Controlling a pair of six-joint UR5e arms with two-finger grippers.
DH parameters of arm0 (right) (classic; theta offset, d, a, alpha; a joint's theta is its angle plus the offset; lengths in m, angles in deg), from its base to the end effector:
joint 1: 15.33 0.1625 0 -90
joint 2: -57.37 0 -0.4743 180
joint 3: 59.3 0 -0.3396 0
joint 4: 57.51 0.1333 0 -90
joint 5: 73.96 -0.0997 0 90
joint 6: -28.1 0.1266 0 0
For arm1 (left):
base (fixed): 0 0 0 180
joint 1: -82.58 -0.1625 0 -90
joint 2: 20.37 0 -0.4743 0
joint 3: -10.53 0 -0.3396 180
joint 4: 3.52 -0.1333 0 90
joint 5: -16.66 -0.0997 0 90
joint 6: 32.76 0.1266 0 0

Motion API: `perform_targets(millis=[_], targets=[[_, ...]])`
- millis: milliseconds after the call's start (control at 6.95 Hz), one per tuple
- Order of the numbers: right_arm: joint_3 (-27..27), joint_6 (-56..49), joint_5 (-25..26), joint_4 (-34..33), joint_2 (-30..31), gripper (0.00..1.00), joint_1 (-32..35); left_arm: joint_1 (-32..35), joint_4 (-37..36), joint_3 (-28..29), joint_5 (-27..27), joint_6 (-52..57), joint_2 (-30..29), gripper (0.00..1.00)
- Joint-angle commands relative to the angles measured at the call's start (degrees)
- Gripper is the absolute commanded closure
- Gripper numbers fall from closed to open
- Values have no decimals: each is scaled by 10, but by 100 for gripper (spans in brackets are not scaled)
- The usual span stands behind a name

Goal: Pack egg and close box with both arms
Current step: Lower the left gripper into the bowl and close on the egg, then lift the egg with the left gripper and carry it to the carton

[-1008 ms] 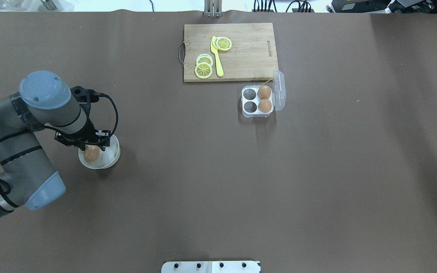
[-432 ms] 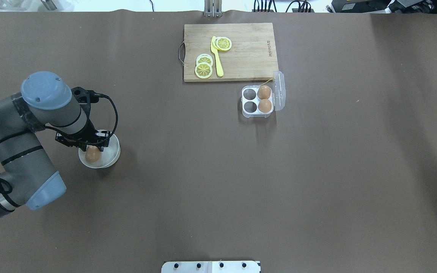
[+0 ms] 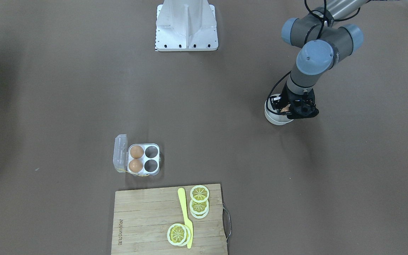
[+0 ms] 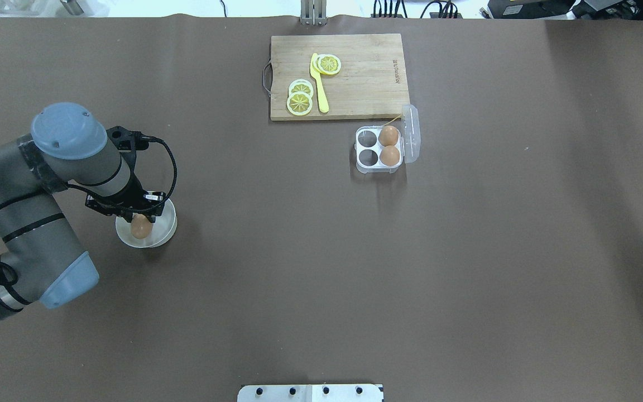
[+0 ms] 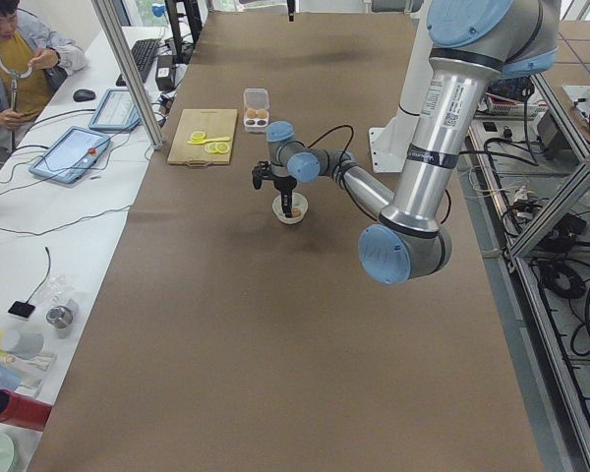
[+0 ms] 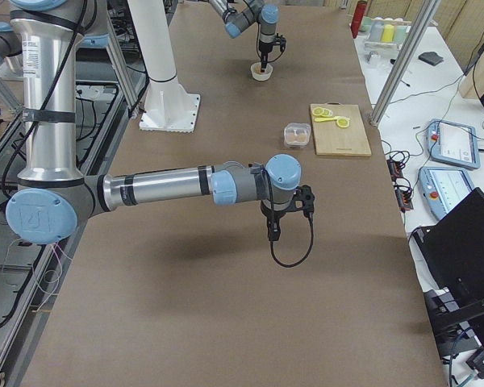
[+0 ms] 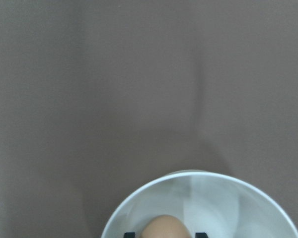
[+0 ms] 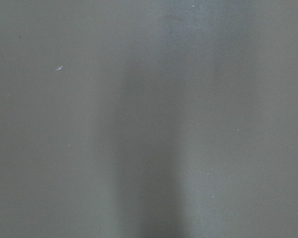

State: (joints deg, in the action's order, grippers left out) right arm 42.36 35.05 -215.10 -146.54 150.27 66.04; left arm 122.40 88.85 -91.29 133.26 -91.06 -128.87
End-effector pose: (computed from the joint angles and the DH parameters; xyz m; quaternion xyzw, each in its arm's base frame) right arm -0.0292 -0.4237 0.6459 0.0175 -0.4365 -0.0498 0.8982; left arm 0.4031 -0.4358 0.4823 -0.0191 0.3512 -0.0015 0.9361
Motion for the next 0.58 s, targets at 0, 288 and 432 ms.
perform_targets(millis=[0, 288, 432], targets=[[2, 0, 1, 0, -1, 0, 0, 7, -4, -52, 14, 4, -12, 100], [3, 0, 1, 0, -1, 0, 0, 8, 7, -37, -21, 9, -126, 100], [2, 1, 1, 0, -1, 0, -1, 9, 68, -17, -44, 10, -153, 100]])
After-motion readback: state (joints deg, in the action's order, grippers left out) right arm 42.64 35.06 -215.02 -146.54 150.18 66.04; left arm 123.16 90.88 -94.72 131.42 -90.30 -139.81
